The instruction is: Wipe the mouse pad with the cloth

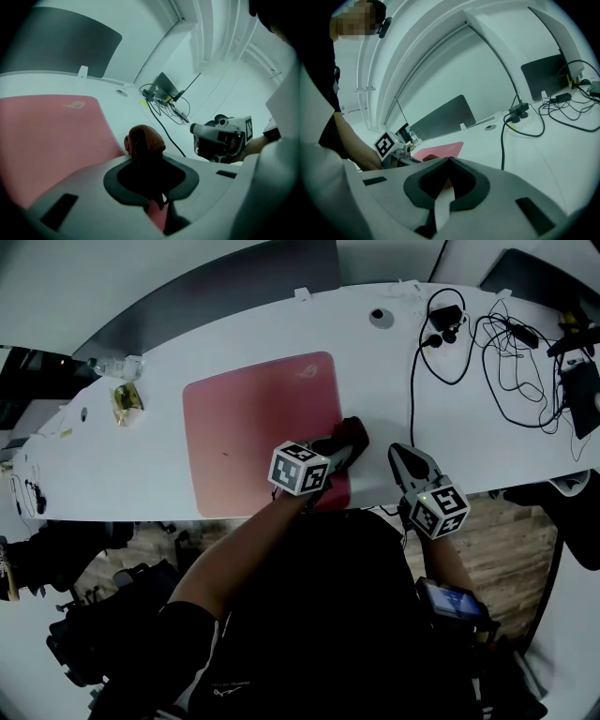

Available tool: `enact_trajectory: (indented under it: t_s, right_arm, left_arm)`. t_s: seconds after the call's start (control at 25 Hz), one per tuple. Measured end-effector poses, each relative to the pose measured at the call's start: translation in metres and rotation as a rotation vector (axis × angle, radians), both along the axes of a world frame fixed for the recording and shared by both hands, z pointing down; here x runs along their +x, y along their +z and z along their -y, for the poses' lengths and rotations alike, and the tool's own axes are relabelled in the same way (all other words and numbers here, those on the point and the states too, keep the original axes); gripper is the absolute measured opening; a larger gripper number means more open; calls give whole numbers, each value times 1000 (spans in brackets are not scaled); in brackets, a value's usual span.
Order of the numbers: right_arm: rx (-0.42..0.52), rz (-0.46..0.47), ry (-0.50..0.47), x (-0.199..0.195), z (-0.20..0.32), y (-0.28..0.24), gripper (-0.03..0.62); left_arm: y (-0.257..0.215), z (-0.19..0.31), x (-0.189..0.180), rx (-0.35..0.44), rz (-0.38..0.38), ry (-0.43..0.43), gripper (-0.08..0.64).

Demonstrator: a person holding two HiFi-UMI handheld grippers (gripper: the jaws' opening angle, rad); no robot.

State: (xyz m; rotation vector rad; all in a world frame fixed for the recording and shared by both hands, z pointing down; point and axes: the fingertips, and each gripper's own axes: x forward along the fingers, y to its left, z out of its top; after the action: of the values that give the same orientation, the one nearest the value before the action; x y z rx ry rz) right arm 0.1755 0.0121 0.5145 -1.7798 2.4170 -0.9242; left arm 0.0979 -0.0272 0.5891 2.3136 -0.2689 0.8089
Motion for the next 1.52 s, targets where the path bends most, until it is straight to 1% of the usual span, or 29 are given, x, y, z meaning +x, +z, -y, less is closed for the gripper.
enact_trajectory:
  t_s: [0.08, 0.24, 0.36, 0.56, 0.72, 0.92, 1.08, 1.52]
  right_arm:
    - [-4, 8, -10, -3, 1, 3, 26]
    - [-1, 18, -37, -9, 7, 4, 26]
    - [0, 22, -56, -12, 11, 4, 26]
    - [-15, 15, -99, -16, 18, 9, 26]
    - [-15, 7, -144, -28, 24, 8, 26]
    - [-8, 8, -177, -42, 30, 6, 25]
    - [-6, 15, -189, -50, 33, 6, 26]
    - [-27, 20, -230, -75, 39, 13, 25]
  left_arm:
    - [4, 9, -4, 3, 21, -27, 74]
    - [11, 30, -21, 12, 72, -110, 74]
    - [14, 36, -33, 12, 95, -151, 74]
    - [14, 42, -48, 18, 102, -220, 74]
    - [15, 48, -70, 16, 107, -286, 74]
    - [16, 57, -100, 21, 117, -358, 74]
    - [16, 65, -124, 32, 131, -400, 74]
    - [14, 91, -194, 72, 202, -479, 74]
